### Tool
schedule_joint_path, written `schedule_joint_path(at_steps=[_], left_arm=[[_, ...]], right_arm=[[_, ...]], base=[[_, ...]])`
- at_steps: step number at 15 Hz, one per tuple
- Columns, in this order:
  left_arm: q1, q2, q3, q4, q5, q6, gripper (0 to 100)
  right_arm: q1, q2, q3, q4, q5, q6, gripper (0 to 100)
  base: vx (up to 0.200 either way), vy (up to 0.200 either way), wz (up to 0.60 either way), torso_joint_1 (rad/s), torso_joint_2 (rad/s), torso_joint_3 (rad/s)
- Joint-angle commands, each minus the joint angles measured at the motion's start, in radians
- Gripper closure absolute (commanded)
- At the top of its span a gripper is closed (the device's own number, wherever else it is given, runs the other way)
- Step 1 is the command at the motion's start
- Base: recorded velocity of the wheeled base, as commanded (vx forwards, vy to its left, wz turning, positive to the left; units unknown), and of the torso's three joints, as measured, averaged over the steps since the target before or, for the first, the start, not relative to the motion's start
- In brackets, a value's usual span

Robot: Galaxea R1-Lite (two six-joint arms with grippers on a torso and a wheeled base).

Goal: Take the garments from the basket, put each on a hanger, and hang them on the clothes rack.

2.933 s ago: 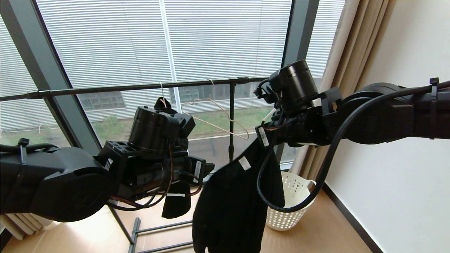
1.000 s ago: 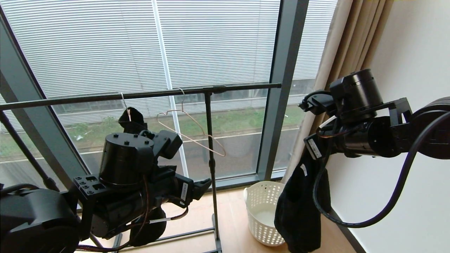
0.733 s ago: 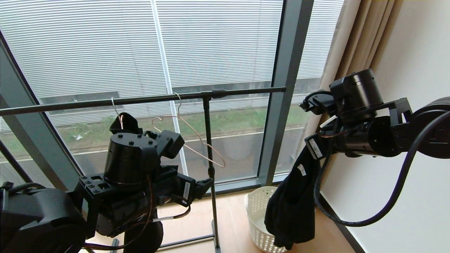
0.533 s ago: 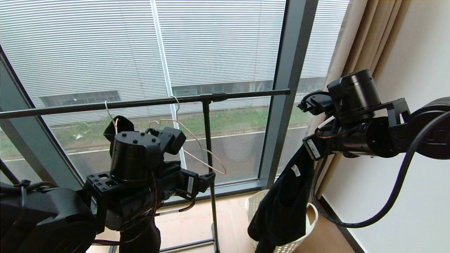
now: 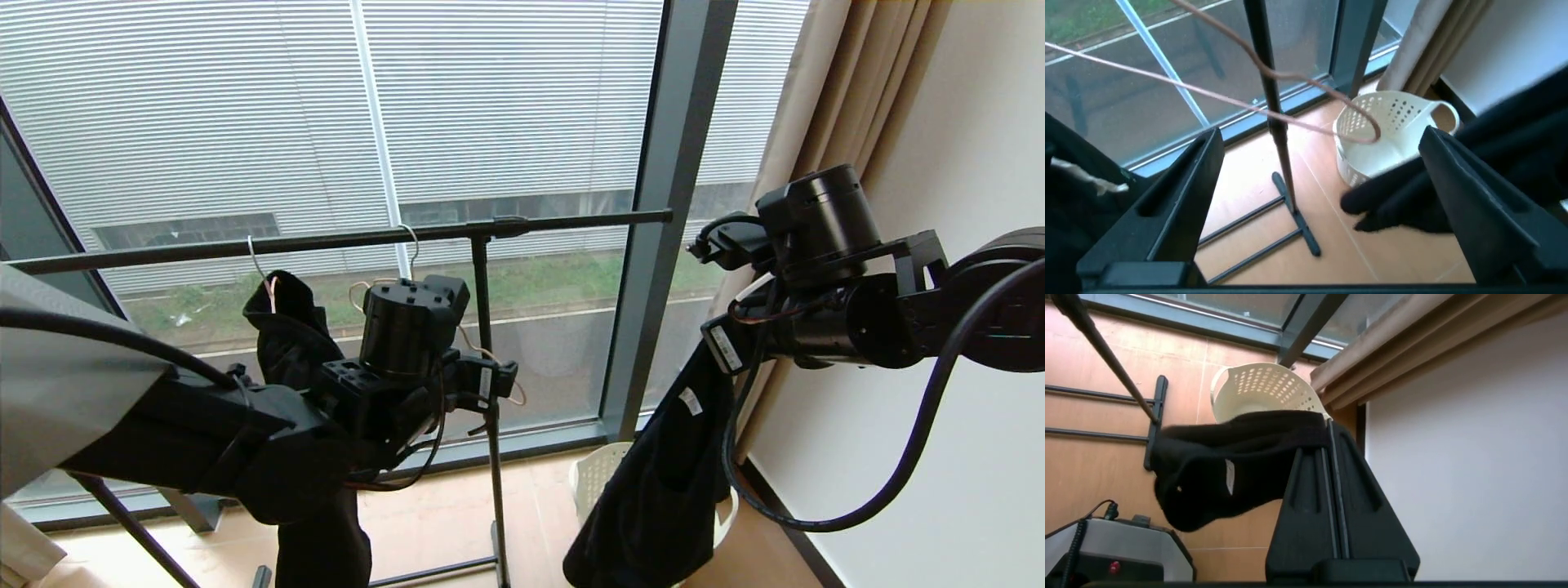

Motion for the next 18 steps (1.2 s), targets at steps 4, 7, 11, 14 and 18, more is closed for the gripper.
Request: schedule_joint_path(at_steps=[4, 7, 11, 14, 18], left_arm=[[0.004, 0.161, -0.121, 0.000, 0.099, -0.008, 0], [0.021, 0.191, -0.135, 0.000, 0.122, -0.018, 0], [0.045, 0.178, -0.117, 0.000, 0.137, -0.019, 0], [0.067, 0.137, -0.084, 0.000, 0.154, -0.021, 0], [0.070, 0.105, -0.069, 0.000, 0.172, -0.019, 0]], right_arm=[[0.001, 0.005, 0.000, -0.001, 0.000, 0.000, 100], [0.001, 0.005, 0.000, -0.007, 0.000, 0.000, 100], [0.001, 0.005, 0.000, -0.007, 0.000, 0.000, 100], [0.003, 0.007, 0.000, -0.014, 0.000, 0.000, 100], [0.005, 0.008, 0.000, -0.014, 0.000, 0.000, 100]], base=[[0.000, 0.000, 0.00, 0.000, 0.00, 0.000], [0.000, 0.000, 0.00, 0.000, 0.00, 0.000], [0.000, 0.000, 0.00, 0.000, 0.00, 0.000], [0.000, 0.000, 0.00, 0.000, 0.00, 0.000], [0.000, 0.000, 0.00, 0.000, 0.00, 0.000]])
